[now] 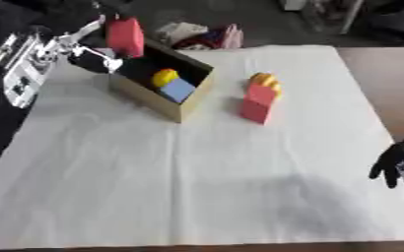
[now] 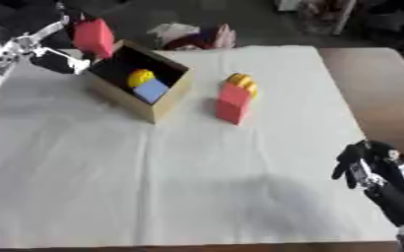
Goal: Pick up objects on the table and place them in the box.
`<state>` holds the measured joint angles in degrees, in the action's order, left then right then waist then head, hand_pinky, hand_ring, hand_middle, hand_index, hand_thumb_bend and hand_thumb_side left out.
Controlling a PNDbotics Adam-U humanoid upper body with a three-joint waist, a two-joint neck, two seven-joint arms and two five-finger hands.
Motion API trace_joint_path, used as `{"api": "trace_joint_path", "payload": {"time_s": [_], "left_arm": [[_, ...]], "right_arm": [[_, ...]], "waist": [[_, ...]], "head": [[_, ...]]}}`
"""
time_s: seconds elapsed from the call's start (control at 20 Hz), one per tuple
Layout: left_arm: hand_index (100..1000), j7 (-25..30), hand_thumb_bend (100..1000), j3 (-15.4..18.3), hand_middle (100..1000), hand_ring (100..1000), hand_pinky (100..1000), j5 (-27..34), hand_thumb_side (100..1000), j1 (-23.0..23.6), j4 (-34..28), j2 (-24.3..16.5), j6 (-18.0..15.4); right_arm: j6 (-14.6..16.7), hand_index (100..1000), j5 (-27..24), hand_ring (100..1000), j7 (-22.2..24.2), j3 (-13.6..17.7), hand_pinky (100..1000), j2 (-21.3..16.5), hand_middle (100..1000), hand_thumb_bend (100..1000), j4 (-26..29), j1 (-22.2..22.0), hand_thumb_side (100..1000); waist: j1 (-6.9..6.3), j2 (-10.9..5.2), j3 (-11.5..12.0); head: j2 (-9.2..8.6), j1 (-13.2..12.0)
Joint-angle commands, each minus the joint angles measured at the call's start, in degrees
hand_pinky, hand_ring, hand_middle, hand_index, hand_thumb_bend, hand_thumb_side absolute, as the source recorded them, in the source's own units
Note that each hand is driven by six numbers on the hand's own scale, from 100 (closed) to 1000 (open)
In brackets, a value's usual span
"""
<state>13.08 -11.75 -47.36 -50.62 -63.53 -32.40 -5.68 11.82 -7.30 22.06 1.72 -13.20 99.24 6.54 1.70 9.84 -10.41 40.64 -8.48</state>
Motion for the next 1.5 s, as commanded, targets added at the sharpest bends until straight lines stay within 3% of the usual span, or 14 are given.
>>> {"api": "trace_joint_path", "payload": {"time_s": [0.05,0.25,0.4,0.45,0.5,0.6,0.8,0.95,1.05,1.3,1.5], "left_arm": [[769,-2.6,100,2.1,540,553,663,1.0,245,-2.5,4.1,1.6,3.1],[812,-6.5,100,3.3,580,595,687,4.5,245,-3.4,10.4,4.0,6.9],[847,-8.8,100,3.5,653,658,722,7.3,538,-3.9,15.0,5.5,9.3],[851,-9.2,100,3.5,662,666,726,8.2,560,-4.1,16.2,5.8,9.6],[875,-9.6,100,3.3,727,718,758,9.2,656,-4.2,17.2,6.0,9.8],[889,-10.9,100,3.1,764,754,781,11.1,781,-4.3,18.2,6.2,10.6],[921,-14.1,100,1.7,820,814,827,14.9,925,-4.2,17.7,5.9,12.6],[920,-16.8,100,0.9,821,812,824,16.7,985,-4.0,15.6,5.3,14.0],[929,-18.5,100,0.2,829,818,827,17.2,970,-4.0,13.7,4.7,14.9],[965,-21.0,194,-1.4,857,853,861,15.3,713,-3.9,10.5,3.6,16.5],[997,-20.7,178,-1.7,882,879,872,12.5,496,-3.7,10.0,3.2,16.6]], "right_arm": [[0.0,510,-0.7,234,0.6,-0.2,404,-0.1,243,100,0.5,0.9,470],[-0.1,511,-0.8,233,0.8,-0.3,404,0.2,243,100,0.5,1.2,472],[-0.1,510,-0.9,232,0.9,-0.3,404,0.3,243,100,0.5,1.3,472],[0.0,510,-0.9,232,0.9,-0.3,404,0.3,243,100,0.5,1.3,472],[0.0,510,-0.9,232,1.0,-0.3,404,0.3,242,100,0.5,1.3,472],[0.0,509,-0.9,231,1.0,-0.3,404,0.3,241,100,0.5,1.3,472],[0.0,507,-0.9,228,1.0,-0.3,404,0.2,236,100,0.4,1.3,471],[0.1,506,-0.8,228,1.0,-0.3,404,0.2,235,100,0.4,1.3,471],[0.1,505,-0.8,227,1.0,-0.2,404,0.1,235,100,0.4,1.3,470],[0.1,501,-0.8,226,1.1,-0.2,404,0.0,231,100,0.4,1.3,473],[0.1,501,-0.8,226,1.1,-0.2,404,0.0,229,100,0.5,1.3,472]], "waist": [[0.07,-0.58,-0.4],[0.22,-0.49,-0.7],[0.32,-0.52,-0.7],[0.34,-0.53,-0.7],[0.36,-0.53,-0.7],[0.42,-0.52,-0.7],[0.44,-0.45,-0.7],[0.38,-0.42,-0.6],[0.32,-0.42,-0.5],[0.27,-0.53,-0.3],[0.22,-0.55,-0.2]], "head": [[-1.45,-0.8],[-1.73,-1.2],[-1.87,-1.2],[-1.88,-1.2],[-1.87,-1.3],[-1.85,-1.3],[-1.75,-1.3],[-1.68,-1.3],[-1.55,-1.3],[-1.55,-1.2],[-1.74,-1.1]]}}
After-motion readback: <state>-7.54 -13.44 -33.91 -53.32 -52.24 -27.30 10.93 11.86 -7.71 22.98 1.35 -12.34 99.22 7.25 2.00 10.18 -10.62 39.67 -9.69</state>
